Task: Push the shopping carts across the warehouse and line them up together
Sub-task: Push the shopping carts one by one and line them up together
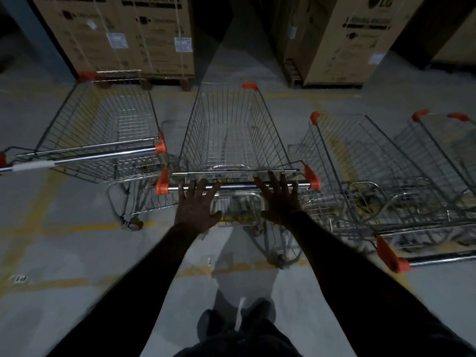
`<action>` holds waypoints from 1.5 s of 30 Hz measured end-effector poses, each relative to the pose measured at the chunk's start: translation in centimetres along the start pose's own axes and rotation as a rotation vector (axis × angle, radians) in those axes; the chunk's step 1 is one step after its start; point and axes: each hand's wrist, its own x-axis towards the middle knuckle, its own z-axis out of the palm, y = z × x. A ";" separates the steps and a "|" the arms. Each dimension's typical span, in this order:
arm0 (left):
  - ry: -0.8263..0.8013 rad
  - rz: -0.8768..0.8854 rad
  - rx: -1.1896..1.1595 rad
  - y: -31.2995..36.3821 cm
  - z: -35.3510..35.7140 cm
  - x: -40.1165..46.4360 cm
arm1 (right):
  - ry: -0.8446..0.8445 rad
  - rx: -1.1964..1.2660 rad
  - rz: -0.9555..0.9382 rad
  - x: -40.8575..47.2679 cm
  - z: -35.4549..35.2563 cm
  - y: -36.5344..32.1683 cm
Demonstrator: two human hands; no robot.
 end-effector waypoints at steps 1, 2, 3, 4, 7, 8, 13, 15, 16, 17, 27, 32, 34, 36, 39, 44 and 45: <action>0.001 0.003 -0.009 0.1 0.0 -0.7 | 0.006 0.000 0.002 -0.7 0.2 -0.1; 0.004 0.005 -0.019 0.3 0.0 -1.4 | 0.007 0.004 0.001 -1.4 0.4 -0.1; 0.009 0.006 -0.031 0.5 0.0 -2.0 | 0.001 0.011 -0.001 -2.0 0.6 -0.1; 0.013 0.005 -0.043 0.6 -0.1 -2.6 | -0.010 0.018 -0.003 -2.6 0.6 -0.1; 0.027 0.015 -0.070 1.2 -0.1 -4.4 | -0.025 0.037 -0.010 -4.5 0.6 -0.2; 0.034 0.017 -0.079 1.4 -0.1 -5.0 | -0.024 0.048 -0.014 -5.1 0.7 -0.2; 0.009 -0.006 -0.109 2.3 0.0 -7.7 | -0.002 0.047 -0.024 -8.8 0.9 -0.4; -0.003 -0.006 -0.122 2.8 -0.1 -8.9 | 0.001 0.074 -0.032 -10.3 1.1 -0.4; -0.004 -0.006 -0.133 3.2 -0.1 -9.5 | 0.014 0.090 -0.037 -11.0 1.4 -0.2; -0.005 -0.007 -0.142 3.6 -0.1 -10.1 | 0.030 0.097 -0.040 -11.7 1.7 -0.1; -0.028 -0.009 -0.126 8.1 0.4 -14.6 | 0.055 0.069 -0.053 -17.0 3.5 2.5; -0.011 -0.016 -0.092 9.6 0.4 -15.8 | 0.057 0.077 -0.051 -18.5 3.8 3.2; -0.003 -0.006 -0.070 10.0 0.4 -16.2 | 0.046 0.088 -0.042 -18.9 3.8 3.3; 0.000 0.013 -0.042 10.2 0.5 -16.6 | 0.024 0.075 -0.033 -19.2 3.9 3.3; 0.009 0.029 -0.026 10.3 0.4 -17.2 | 0.026 0.043 -0.021 -19.7 4.0 3.1; 0.022 0.052 -0.033 9.6 0.1 -17.9 | 0.017 0.007 -0.004 -20.4 3.7 1.9; 0.013 0.050 -0.036 9.3 0.1 -17.9 | 0.005 0.018 -0.004 -20.5 3.6 1.6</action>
